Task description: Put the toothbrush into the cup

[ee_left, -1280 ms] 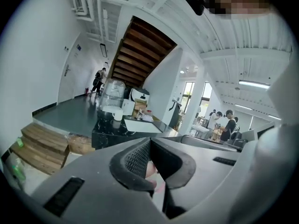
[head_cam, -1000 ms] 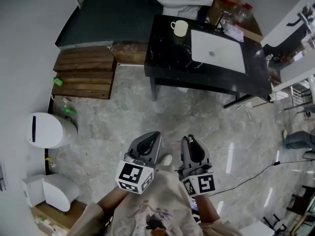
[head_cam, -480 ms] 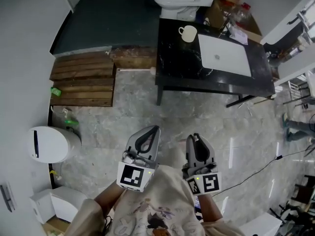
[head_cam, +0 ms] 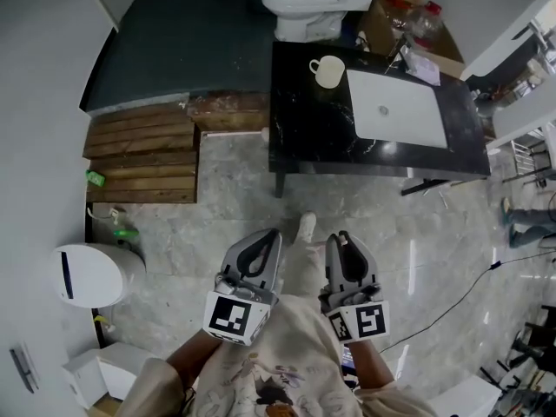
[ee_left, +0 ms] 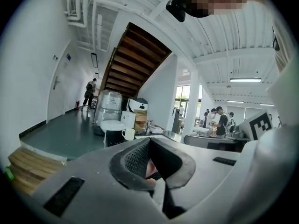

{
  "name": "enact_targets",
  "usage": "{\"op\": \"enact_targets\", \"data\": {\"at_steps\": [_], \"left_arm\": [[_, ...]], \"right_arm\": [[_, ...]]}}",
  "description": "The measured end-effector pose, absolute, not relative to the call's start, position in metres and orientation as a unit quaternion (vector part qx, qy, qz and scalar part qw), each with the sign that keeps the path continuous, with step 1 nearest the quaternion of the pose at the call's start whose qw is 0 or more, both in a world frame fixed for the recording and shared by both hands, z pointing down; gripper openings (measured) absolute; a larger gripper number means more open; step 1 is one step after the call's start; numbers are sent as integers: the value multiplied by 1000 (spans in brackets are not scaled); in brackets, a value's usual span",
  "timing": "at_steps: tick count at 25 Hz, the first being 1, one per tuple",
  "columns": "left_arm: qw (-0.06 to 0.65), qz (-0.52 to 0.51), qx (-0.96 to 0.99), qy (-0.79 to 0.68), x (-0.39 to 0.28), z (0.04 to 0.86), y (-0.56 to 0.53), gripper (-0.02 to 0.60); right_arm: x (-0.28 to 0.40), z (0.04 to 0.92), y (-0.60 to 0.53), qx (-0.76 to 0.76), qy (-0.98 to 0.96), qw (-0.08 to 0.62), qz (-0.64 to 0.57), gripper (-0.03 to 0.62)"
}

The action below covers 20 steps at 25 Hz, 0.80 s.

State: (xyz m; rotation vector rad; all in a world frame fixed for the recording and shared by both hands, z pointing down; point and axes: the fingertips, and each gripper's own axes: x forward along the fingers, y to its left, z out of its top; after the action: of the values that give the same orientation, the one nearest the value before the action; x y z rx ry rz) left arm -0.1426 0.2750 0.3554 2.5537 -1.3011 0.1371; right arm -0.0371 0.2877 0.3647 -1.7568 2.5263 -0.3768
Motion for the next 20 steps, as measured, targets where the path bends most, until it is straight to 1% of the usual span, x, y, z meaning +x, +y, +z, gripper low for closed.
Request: {"op": "enact_targets", "data": {"at_steps": [5,9,13,20], "left_arm": [[155,72,873,-457,-112,367,202,12],[153,70,867,-470,-88,359,142,14],[168,75,858,-480,-62,361,90,12],[165,89,847,-497,-11,362,13,12]], "right_arm": [[-13,370,212,-560,819,14,-126,72],[11,366,153,-553,823,16,-127,72],[35,357,95,-534,838,11,-114,72],[70,346,12,-488,866,24,-112,72]]}}
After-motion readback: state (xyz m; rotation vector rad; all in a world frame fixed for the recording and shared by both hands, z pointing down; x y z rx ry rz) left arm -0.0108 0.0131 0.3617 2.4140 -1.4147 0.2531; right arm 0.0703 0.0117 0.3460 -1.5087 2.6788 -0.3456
